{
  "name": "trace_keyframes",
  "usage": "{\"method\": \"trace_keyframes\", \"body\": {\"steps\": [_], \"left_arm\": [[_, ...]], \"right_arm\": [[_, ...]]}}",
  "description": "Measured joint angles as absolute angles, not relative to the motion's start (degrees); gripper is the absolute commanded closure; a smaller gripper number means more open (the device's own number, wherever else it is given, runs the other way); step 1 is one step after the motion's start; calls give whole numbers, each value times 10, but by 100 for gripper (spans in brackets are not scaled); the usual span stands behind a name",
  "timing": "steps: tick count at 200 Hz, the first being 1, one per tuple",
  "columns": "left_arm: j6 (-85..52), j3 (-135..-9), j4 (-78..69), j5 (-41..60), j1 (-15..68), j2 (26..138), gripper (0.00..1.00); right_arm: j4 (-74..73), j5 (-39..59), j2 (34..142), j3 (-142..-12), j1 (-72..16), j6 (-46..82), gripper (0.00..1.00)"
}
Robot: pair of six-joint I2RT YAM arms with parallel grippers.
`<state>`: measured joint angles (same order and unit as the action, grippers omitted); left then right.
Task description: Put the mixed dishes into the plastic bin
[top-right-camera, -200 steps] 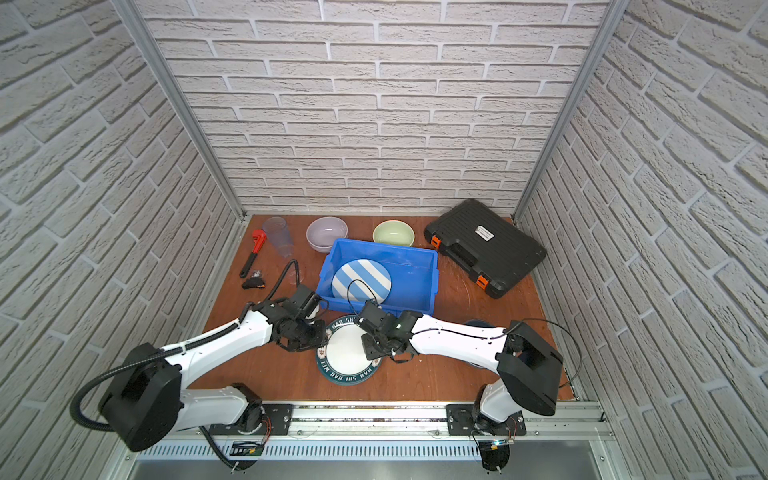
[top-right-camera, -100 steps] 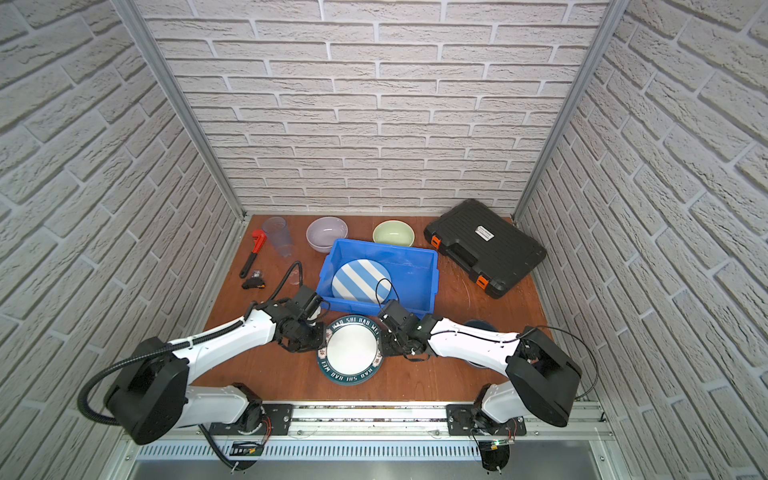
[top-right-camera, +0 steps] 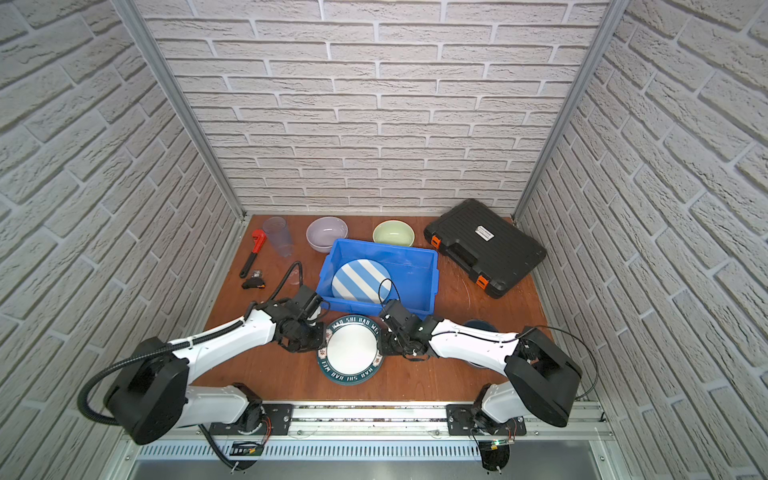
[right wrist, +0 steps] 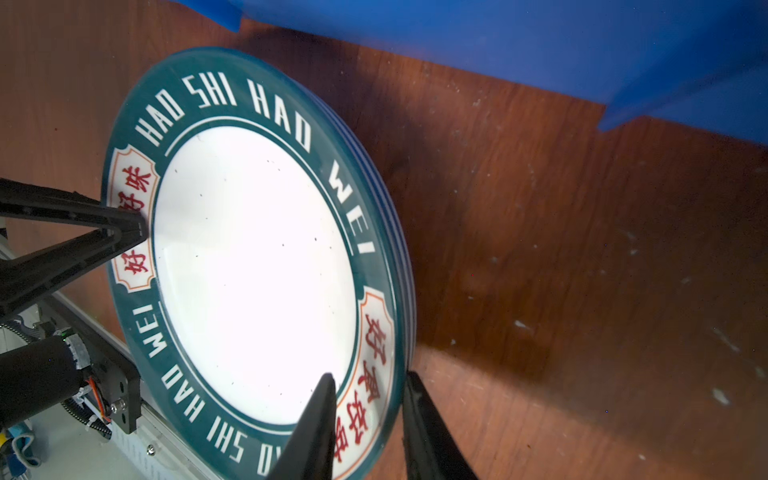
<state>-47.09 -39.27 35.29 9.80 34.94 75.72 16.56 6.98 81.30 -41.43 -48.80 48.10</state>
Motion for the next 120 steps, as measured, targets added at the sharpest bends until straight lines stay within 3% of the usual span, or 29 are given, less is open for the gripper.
{"method": "trace_keyframes", "body": {"steps": [120], "left_arm": [[-467,-390,348,107,348,768,76]], "right_arm": [[84,98,777,-354,-467,503,77]]}}
